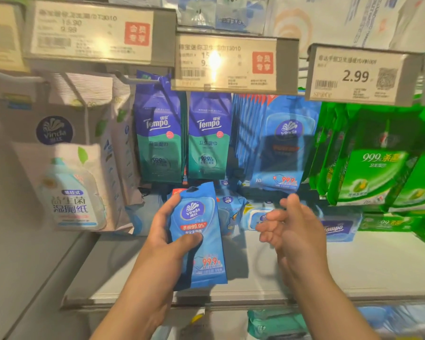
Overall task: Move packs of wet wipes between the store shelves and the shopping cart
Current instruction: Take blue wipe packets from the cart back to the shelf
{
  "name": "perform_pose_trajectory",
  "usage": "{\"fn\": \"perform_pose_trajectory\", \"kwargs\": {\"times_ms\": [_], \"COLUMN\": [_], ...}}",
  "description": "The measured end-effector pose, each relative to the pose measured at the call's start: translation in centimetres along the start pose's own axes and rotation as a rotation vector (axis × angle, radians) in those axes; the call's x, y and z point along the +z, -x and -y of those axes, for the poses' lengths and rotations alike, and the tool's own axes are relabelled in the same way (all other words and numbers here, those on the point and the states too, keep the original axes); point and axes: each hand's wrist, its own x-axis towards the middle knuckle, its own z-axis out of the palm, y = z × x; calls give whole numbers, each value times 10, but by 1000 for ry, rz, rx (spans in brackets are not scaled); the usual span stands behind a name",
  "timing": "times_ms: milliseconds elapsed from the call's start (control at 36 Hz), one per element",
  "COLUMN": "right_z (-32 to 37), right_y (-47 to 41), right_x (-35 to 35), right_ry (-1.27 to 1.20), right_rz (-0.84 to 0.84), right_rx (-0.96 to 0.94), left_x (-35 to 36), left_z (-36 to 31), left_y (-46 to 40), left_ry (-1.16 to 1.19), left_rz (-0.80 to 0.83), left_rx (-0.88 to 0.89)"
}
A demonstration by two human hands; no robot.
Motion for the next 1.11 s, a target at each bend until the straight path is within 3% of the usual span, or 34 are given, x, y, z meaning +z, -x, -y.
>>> {"fn": "perform_pose_trajectory", "kwargs": {"times_ms": [278,583,667,833,1000,1111], "right_z": [-17,-14,-11,-10,-2,9], "right_y": [16,32,34,38,47,53], "right_x": [-19,-34,-36,-38,-44,-50], "right_ry": [385,644,684,464,306,76], "right_rz": [400,759,752,626,529,443], "right_rx": [217,74,-13,26,-39,16], "left_x": [12,24,28,34,32,31], "left_z": [0,0,-1,-6,2,5], "left_y": [4,8,9,12,12,16], "left_ry": [-1,-49,-56,-79,-173,-324], "left_rz": [59,217,263,365,368,488], "left_rx": [81,166,196,272,176,166]}}
